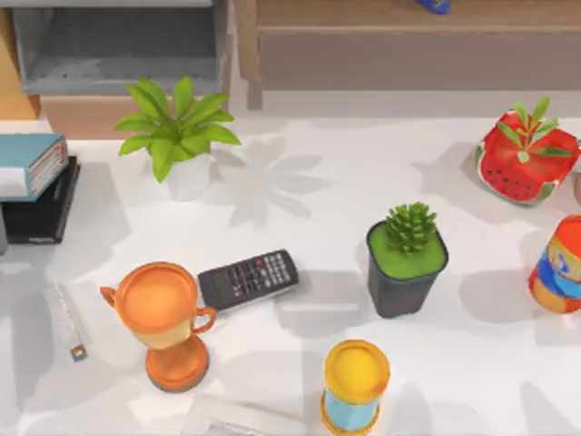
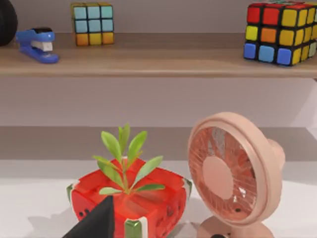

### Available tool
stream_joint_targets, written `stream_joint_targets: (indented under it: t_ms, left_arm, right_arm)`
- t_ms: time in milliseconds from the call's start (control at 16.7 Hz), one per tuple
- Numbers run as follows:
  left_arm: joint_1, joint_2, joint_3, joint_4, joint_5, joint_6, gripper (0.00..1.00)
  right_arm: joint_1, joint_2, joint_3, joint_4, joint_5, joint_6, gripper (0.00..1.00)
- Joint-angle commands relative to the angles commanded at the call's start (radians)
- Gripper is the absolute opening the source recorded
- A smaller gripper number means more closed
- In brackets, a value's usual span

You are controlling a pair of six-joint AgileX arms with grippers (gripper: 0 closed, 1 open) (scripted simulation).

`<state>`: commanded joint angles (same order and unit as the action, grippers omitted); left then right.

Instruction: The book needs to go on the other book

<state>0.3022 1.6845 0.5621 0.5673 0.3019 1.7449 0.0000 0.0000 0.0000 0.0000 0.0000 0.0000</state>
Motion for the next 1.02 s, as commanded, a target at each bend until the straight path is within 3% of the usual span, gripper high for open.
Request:
stream_joint_targets:
  t_ms: [180,960,1020]
  left_arm:
    - [0.000,0.001,0.001,0.000,0.000,0.000,0.00]
    - [0.000,0.001,0.001,0.000,0.000,0.000,0.98]
    - [0.000,0.001,0.001,0.000,0.000,0.000,1.00]
  right_arm:
    - [0.000,0.000,0.000,0.000,0.000,0.000,1.00]
    - [0.000,0.000,0.000,0.000,0.000,0.000,1.00]
    - [0.000,0.000,0.000,0.000,0.000,0.000,1.00]
